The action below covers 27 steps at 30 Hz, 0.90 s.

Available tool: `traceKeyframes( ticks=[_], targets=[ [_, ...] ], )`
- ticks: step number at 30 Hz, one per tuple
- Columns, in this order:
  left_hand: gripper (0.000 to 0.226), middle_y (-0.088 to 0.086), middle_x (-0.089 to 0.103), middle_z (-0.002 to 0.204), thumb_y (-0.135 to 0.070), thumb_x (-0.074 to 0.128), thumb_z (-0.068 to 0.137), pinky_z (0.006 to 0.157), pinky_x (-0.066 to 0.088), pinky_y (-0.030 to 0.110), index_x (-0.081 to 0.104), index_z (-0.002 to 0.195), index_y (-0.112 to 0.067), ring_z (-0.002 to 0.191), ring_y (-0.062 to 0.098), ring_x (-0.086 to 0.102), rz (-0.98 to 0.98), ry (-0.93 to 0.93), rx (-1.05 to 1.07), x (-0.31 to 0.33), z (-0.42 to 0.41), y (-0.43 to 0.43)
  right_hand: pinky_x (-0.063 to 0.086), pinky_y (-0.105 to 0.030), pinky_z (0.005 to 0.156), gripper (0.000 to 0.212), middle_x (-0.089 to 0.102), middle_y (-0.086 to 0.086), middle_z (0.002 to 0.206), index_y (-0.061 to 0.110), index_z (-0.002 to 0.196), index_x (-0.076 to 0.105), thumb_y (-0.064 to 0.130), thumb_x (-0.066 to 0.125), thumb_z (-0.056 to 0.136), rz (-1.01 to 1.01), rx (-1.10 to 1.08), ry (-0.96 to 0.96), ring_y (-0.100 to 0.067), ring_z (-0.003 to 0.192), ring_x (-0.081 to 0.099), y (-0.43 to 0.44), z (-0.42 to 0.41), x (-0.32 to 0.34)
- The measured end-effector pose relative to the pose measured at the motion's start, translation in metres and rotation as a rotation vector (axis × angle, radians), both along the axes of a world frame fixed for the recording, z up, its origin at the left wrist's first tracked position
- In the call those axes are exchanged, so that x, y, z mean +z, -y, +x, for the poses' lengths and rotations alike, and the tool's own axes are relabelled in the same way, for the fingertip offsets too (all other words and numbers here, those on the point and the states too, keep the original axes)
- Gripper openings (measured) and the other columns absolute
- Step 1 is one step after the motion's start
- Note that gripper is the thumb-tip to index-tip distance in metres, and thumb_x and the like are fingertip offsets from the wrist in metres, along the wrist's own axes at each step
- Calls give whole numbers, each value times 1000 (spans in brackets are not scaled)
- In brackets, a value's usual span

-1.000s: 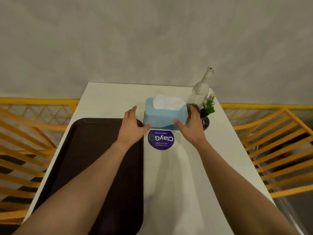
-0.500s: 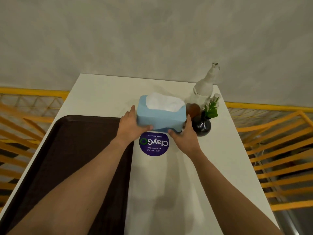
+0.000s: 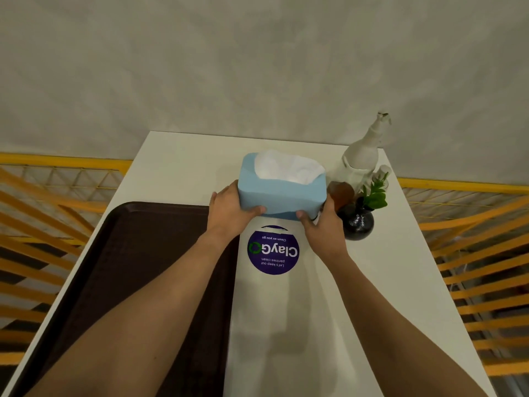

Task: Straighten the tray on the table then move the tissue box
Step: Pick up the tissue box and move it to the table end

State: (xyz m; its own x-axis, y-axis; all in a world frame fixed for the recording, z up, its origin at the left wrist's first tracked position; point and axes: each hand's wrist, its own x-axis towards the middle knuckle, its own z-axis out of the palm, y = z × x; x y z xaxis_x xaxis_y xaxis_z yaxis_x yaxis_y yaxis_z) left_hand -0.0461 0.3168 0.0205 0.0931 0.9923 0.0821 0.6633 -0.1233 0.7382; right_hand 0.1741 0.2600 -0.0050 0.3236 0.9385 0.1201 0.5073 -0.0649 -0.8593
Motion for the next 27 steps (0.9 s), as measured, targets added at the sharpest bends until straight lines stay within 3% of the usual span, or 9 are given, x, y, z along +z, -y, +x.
traceKeyframes(
  ticks=[2,4,7,11,17,20,24,27],
  targets=[
    [70,5,67,120,-42,86,74,99,49,48,54,131,-14,110,26,61,-3,53,-4,8,-7,-3,39,3,69,61,54,14,119,19,144,38,26,72,94,21,16,-2,-5,104,52,-6,-7,8],
    [72,3,66,124,-40,86,75,86,53,33,52,134,-15,105,21,61,-16,100,-2,14,-19,-7,41,0,69,61,54,14,121,20,145,37,28,71,94,28,36,2,-5,105,53,-12,-16,16],
    [74,0,64,123,-39,87,74,69,42,14,51,136,-17,100,12,55,-16,133,14,20,-43,-14,42,-3,69,60,55,12,118,21,145,37,29,70,95,33,65,12,-7,102,55,-22,-37,24],
    [78,2,65,125,-41,88,72,80,43,24,52,136,-14,100,11,52,-11,127,53,25,-82,-23,45,-13,83,58,54,14,123,25,144,37,30,69,96,44,108,-27,-6,107,55,-33,-75,31],
    [76,-4,62,119,-41,88,72,72,40,13,52,135,-16,101,10,53,4,118,39,32,-147,-43,41,3,67,57,54,17,119,28,142,39,33,70,94,36,116,-64,-2,102,54,-52,-138,34],
    [76,2,65,127,-40,88,72,80,44,25,52,135,-17,106,16,58,-1,114,44,32,-180,-59,42,1,68,57,53,19,120,32,141,38,36,70,94,34,116,-60,-1,103,54,-66,-171,32],
    [77,3,66,127,-41,89,71,80,46,29,54,134,-15,111,22,62,7,98,34,32,-218,-85,41,-13,83,62,56,12,130,29,144,37,39,71,93,23,107,-39,-4,108,52,-91,-206,32],
    [75,4,67,124,-40,89,72,83,51,34,54,133,-13,106,21,61,9,125,15,29,-245,-112,38,-7,79,64,57,8,132,26,145,37,40,71,93,17,99,-20,-9,111,55,-117,-233,31]
  ],
)
